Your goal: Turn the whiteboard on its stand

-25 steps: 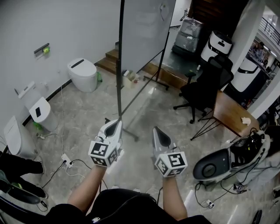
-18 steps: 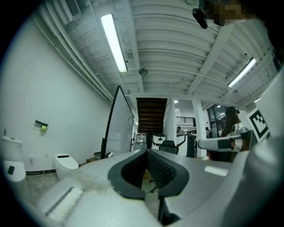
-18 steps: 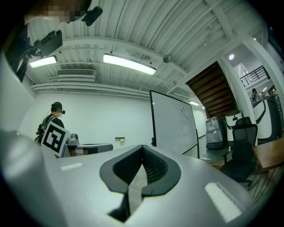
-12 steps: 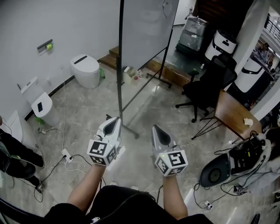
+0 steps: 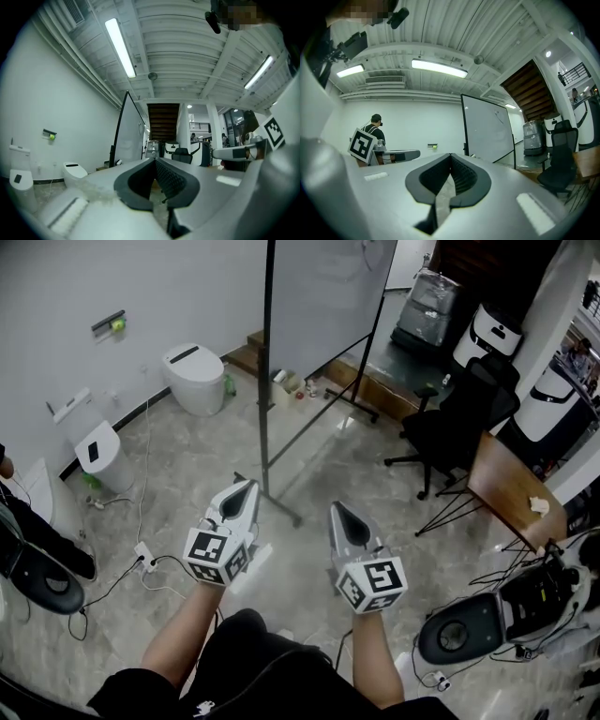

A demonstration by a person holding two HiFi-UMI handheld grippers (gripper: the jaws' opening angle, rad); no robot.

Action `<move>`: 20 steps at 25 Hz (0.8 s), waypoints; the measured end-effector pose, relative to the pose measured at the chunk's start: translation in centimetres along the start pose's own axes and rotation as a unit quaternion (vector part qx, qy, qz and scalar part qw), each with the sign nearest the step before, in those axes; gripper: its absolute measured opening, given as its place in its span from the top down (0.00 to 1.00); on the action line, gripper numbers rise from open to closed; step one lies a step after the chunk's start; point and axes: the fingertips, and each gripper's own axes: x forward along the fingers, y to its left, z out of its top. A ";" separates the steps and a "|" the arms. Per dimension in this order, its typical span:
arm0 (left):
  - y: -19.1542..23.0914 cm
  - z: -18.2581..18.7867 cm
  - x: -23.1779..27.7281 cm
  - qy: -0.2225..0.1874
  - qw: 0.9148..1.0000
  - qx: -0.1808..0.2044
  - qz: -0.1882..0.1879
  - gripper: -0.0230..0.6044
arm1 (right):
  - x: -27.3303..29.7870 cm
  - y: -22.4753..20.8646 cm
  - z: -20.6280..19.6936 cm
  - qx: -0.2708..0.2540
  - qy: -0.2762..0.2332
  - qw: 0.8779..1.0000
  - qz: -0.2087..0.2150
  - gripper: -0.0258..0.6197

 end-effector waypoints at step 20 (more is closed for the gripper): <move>6.2 -2.0 6.1 0.017 1.000 -0.004 -0.013 0.95 | 8.0 -2.5 -0.7 -0.009 0.011 1.000 0.001 0.95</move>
